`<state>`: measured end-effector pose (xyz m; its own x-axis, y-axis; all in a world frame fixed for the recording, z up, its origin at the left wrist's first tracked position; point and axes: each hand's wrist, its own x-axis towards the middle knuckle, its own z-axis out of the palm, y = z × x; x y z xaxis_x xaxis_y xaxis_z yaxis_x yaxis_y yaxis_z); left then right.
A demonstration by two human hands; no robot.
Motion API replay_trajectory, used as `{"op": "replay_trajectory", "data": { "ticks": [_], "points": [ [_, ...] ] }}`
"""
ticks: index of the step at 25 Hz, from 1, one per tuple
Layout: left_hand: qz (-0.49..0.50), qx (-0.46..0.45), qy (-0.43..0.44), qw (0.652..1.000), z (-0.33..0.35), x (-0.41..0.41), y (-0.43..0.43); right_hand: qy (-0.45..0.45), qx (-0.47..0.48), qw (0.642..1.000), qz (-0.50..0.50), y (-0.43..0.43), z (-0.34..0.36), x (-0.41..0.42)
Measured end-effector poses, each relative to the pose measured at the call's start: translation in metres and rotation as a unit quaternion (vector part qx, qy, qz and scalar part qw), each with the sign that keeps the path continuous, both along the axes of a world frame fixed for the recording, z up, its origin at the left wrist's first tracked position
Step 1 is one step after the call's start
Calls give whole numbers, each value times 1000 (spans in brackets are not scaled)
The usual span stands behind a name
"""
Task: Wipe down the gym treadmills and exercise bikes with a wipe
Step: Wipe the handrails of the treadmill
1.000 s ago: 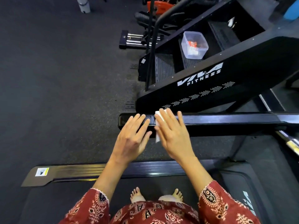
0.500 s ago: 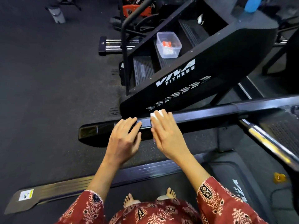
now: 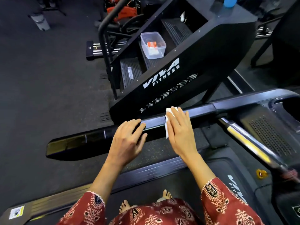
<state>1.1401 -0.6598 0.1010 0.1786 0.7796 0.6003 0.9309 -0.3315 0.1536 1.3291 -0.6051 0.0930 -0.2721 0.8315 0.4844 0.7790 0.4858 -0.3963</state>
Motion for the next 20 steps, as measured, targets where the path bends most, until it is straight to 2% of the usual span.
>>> {"op": "replay_trajectory", "data": {
  "ticks": [4,7,8,11,12,15,16,18,19,20],
  "points": [
    [-21,-5,9,1000,1,20,15,-72,65,993,74,3,-7,23],
    [-44,-7,10,999,3,38,25,15,7,999,-33,11,-4,45],
    [-52,-9,11,999,2,45,29,20,10,999,-40,11,-4,47],
    [-78,-16,7,997,2,64,43,-57,70,996,24,12,-10,60],
    [-84,-19,7,996,3,70,48,-53,69,996,-1,17,-10,68],
    [-102,-25,14,994,5,87,57,35,9,988,-151,24,-8,78],
    [-107,-28,16,994,6,92,60,28,17,990,-136,22,-10,75],
    [-117,-37,20,992,7,100,66,-38,60,997,-42,20,-15,79],
    [-119,-43,22,992,8,104,68,-50,68,996,-29,24,-15,86],
    [-121,-49,24,991,9,108,71,-30,47,997,-60,28,-12,92]
  ]
}}
